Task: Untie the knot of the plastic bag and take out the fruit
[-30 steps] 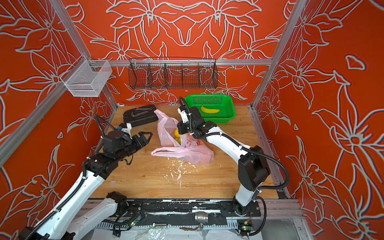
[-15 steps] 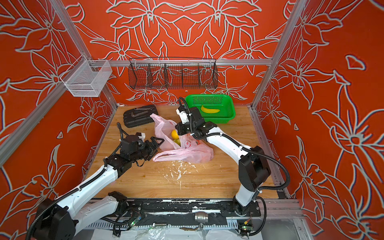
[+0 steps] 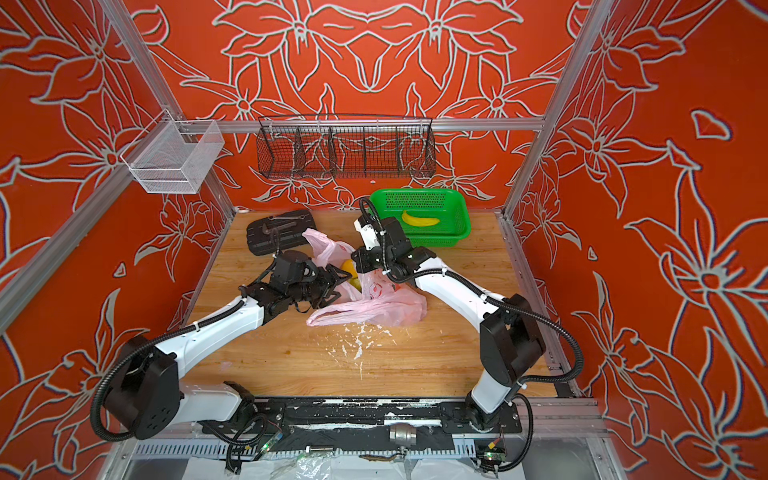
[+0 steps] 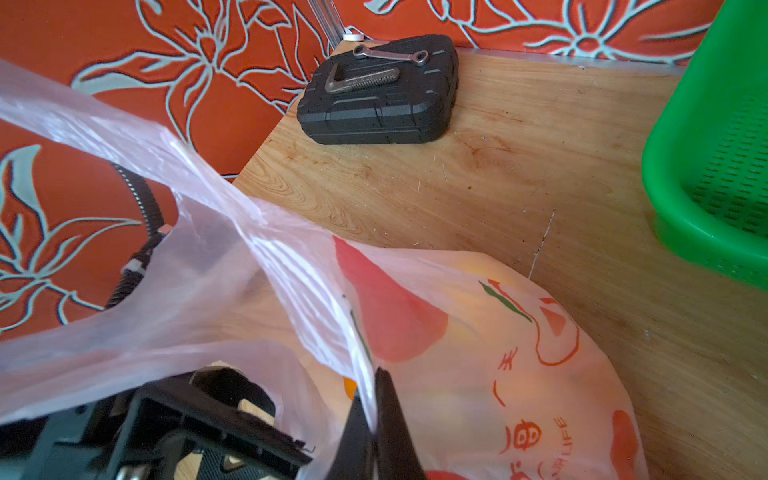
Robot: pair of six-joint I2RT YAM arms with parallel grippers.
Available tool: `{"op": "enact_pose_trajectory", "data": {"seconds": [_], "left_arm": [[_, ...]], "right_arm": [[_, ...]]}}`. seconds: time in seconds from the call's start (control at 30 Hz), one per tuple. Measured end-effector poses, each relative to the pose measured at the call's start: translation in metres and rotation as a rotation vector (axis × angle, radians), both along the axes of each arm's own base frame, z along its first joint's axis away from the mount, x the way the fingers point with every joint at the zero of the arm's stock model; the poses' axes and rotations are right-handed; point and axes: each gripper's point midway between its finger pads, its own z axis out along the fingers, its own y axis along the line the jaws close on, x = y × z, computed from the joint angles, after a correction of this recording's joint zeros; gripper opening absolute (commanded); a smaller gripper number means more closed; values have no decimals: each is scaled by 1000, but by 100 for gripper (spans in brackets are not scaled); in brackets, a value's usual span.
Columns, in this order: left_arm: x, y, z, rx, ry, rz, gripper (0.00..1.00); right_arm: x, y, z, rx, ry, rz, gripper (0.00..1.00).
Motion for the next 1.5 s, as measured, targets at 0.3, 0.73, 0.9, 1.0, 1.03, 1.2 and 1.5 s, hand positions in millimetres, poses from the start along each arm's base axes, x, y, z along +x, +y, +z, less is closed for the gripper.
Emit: {"op": "enact_pose_trajectory", "data": {"seconds": [0.3,0.73,0.9,1.0,1.03,1.2,1.5], "left_arm": [[-11,10,-8,178,4,-100,0],[-89,62,-49,293,16,-95,0],[-97,73,-56,336,19,-81,60],[-90,81,-37,404,-44,-79,72],[-83,84,-23,435,-96,-83,73],[-53,91,46,536,-342,-69,76],[-18,96,68,594,-412,-96,77]], "right_arm": [[26,-42,18,76,-44,-161,0],[127,-152,-4,267,101,-481,6],[127,-142,-11,326,164,-446,44],[125,-148,6,342,125,-444,55],[123,-151,12,342,109,-446,59],[82,-158,67,310,-57,-427,72],[2,-70,120,185,-289,-123,81]]}}
